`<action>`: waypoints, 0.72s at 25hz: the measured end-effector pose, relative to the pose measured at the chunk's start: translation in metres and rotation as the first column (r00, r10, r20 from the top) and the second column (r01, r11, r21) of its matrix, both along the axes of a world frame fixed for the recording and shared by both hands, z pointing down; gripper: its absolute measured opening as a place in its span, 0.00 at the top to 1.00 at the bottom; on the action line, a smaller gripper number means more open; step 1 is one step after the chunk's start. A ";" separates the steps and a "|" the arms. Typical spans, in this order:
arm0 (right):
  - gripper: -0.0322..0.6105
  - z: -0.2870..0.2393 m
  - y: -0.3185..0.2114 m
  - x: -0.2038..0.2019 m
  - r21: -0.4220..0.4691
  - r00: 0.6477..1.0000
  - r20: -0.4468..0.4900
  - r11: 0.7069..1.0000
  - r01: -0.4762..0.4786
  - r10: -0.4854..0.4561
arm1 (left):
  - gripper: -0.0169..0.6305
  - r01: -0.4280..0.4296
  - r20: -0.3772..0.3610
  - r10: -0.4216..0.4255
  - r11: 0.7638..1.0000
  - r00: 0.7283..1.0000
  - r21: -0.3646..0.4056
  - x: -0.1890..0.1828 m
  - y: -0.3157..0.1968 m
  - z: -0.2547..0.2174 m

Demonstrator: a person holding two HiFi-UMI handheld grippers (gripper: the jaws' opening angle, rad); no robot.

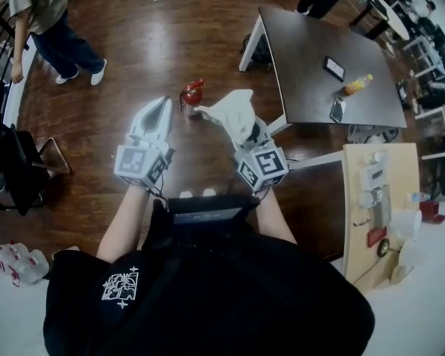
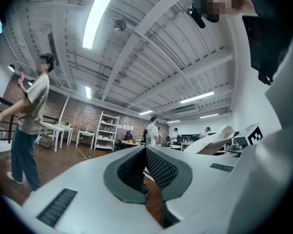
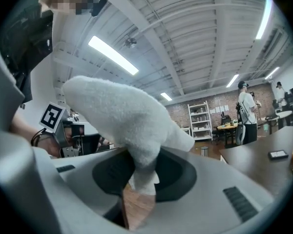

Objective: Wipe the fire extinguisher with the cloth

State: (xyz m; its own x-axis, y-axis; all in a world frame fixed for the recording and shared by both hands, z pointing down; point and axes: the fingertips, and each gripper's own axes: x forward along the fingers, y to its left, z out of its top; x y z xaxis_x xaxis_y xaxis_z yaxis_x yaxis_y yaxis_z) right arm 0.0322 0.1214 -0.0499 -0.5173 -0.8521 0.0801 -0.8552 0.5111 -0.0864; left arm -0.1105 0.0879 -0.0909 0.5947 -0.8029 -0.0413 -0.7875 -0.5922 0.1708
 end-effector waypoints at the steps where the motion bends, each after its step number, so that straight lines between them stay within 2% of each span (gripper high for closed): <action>1: 0.75 -0.001 0.000 0.002 0.002 1.000 -0.001 1.000 0.002 -0.002 | 0.97 0.003 0.001 -0.003 1.000 1.000 -0.001 0.003 0.001 0.001; 18: 0.75 -0.004 -0.001 0.012 0.005 1.000 0.002 1.000 -0.014 0.014 | 0.97 0.007 0.007 -0.007 1.000 1.000 -0.004 0.015 0.002 -0.004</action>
